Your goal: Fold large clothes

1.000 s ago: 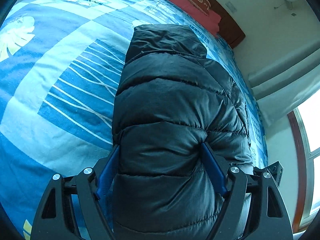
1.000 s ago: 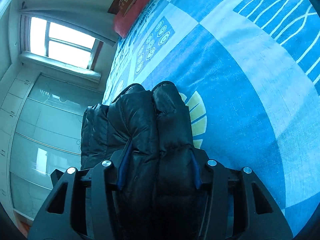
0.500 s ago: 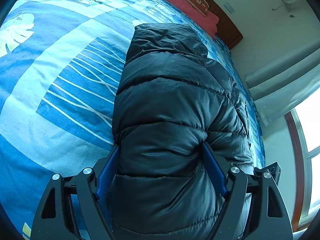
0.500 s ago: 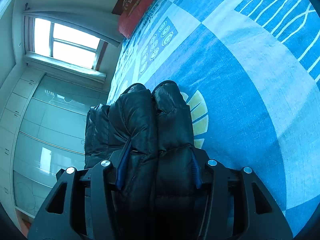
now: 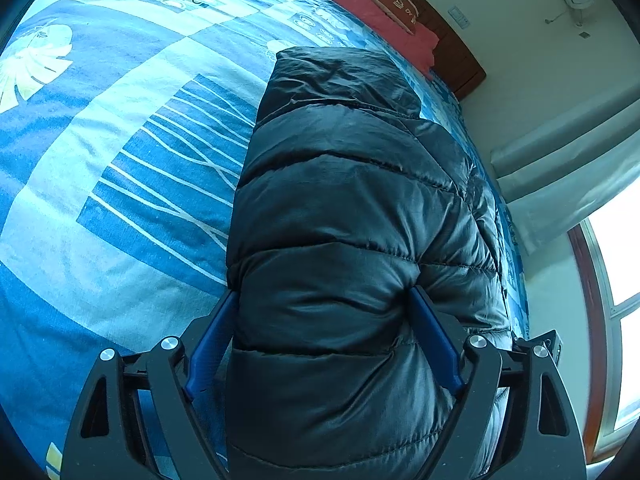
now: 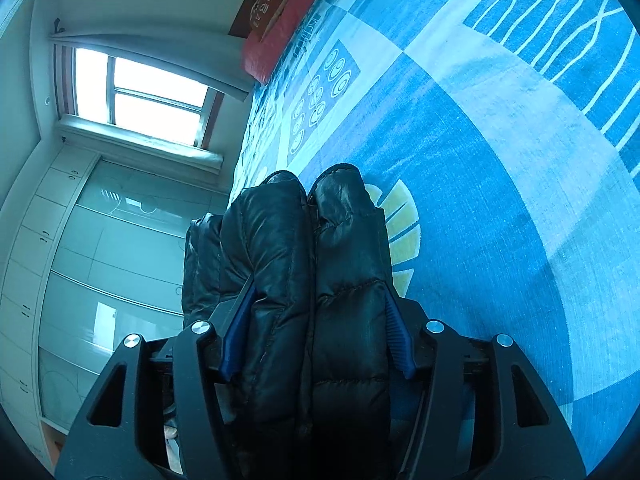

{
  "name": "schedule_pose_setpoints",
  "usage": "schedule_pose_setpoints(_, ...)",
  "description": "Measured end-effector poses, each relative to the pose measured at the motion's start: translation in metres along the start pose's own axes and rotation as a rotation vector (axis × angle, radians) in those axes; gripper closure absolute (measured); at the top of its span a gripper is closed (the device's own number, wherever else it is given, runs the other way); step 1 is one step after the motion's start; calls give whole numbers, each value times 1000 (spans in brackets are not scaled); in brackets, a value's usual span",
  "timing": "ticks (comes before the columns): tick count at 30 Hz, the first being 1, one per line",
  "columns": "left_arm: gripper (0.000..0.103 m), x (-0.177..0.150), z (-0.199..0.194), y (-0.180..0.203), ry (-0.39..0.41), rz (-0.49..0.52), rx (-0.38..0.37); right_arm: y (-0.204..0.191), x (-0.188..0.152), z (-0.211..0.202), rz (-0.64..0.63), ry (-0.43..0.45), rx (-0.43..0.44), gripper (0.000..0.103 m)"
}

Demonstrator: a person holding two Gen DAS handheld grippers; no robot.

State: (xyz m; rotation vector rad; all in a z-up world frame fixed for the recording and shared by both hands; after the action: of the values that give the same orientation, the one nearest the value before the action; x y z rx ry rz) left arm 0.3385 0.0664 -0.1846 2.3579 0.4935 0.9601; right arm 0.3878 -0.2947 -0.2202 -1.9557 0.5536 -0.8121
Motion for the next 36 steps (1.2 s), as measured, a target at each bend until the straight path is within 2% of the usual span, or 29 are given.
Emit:
schedule_pose_setpoints(10, 17, 3, -4, -5, -7, -37, -33, 6, 3, -20, 8, 27, -2, 33)
schedule_pose_setpoints(14, 17, 4, -9, -6, 0, -36, -30, 9, 2, -31, 19, 36, -4, 32)
schedule_pose_setpoints(23, 17, 2, -42, -8, 74, 11, 19, 17, -2, -60, 39, 76, -25, 31)
schedule_pose_setpoints(32, 17, -16, -84, -2, 138, 119, 102, 9, -15, -102, -27, 127, -142, 31)
schedule_pose_setpoints(36, 17, -27, -108, 4, 179, 186, 146, -3, -27, -130, -118, 164, -243, 31)
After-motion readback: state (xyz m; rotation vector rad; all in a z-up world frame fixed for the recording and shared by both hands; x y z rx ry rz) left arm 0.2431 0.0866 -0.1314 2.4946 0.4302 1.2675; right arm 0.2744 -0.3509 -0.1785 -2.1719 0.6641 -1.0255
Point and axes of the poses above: each gripper's, at about its wrist camera, not at the fingertips, and z roughly the way its jaws point, y to its right, x to its top, the point moved 4 cm from there along z, roughly the way its jaws point, and after that the axes turned 14 degrees about y, right-handed, at the moved point
